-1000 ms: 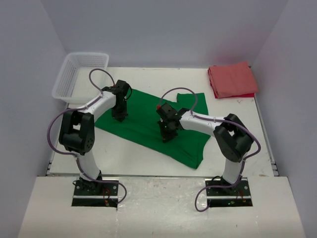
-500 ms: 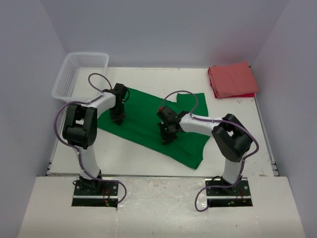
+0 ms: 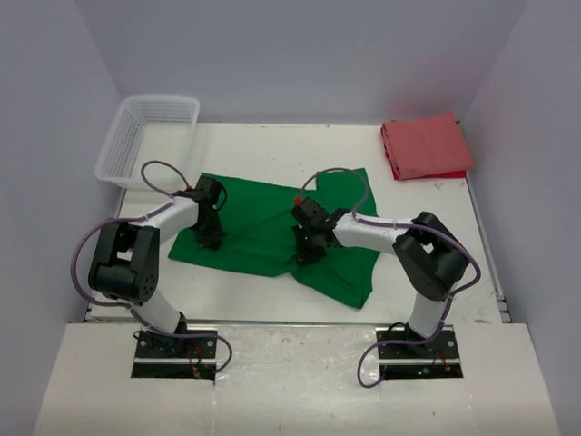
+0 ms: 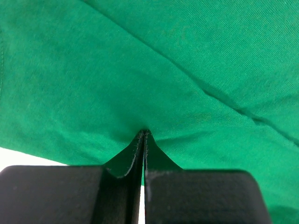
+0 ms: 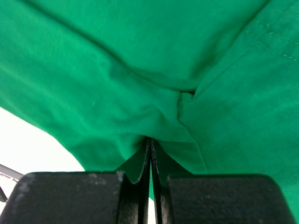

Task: Fold and stack the t-shirts
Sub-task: Fold the flattened tshirt in 1/3 of the way

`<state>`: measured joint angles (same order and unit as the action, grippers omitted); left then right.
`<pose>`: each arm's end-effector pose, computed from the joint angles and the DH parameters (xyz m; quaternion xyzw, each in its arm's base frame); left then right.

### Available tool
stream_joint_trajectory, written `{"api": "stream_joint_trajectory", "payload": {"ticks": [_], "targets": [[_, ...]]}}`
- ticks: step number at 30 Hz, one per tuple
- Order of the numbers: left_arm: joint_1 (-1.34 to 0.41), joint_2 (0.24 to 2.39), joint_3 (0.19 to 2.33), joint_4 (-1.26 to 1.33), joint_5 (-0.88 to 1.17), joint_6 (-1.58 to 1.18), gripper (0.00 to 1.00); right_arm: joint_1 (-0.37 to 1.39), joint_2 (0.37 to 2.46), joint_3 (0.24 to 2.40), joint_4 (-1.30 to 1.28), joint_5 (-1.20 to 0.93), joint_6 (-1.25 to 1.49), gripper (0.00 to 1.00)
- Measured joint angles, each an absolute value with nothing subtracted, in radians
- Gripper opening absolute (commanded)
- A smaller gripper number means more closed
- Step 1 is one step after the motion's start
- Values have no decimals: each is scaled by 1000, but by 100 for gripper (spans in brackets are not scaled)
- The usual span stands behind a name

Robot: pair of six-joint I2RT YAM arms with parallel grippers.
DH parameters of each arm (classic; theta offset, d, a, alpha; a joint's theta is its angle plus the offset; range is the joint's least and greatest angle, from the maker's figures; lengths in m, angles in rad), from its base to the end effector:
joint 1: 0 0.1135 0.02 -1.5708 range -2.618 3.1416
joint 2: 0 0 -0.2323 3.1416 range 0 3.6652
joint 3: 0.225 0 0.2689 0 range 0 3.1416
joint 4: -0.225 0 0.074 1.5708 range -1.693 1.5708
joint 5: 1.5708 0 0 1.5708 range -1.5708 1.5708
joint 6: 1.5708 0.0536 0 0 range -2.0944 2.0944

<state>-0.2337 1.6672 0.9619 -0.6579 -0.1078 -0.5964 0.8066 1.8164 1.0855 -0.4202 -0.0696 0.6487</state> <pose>0.3001 -0.0655 0.0959 -0.1846 0.9759 0.0073 0.1163 0.2489 0.2651 0.0921 -0.0843 0.9739 0.1639 0.1328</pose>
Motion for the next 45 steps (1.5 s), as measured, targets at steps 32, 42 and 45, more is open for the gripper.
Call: {"api": "stream_joint_trajectory", "payload": {"ticks": [32, 42, 45], "targets": [[-234, 1491, 771, -974, -138, -762, 0, 1010, 1539, 781, -457, 97, 1070, 0], [-274, 1297, 946, -1079, -223, -741, 0, 1188, 1493, 955, -902, 289, 1106, 62], [-305, 1241, 1103, -1066, -241, -731, 0, 1164, 1458, 1169, -1013, 367, 1047, 91]]}}
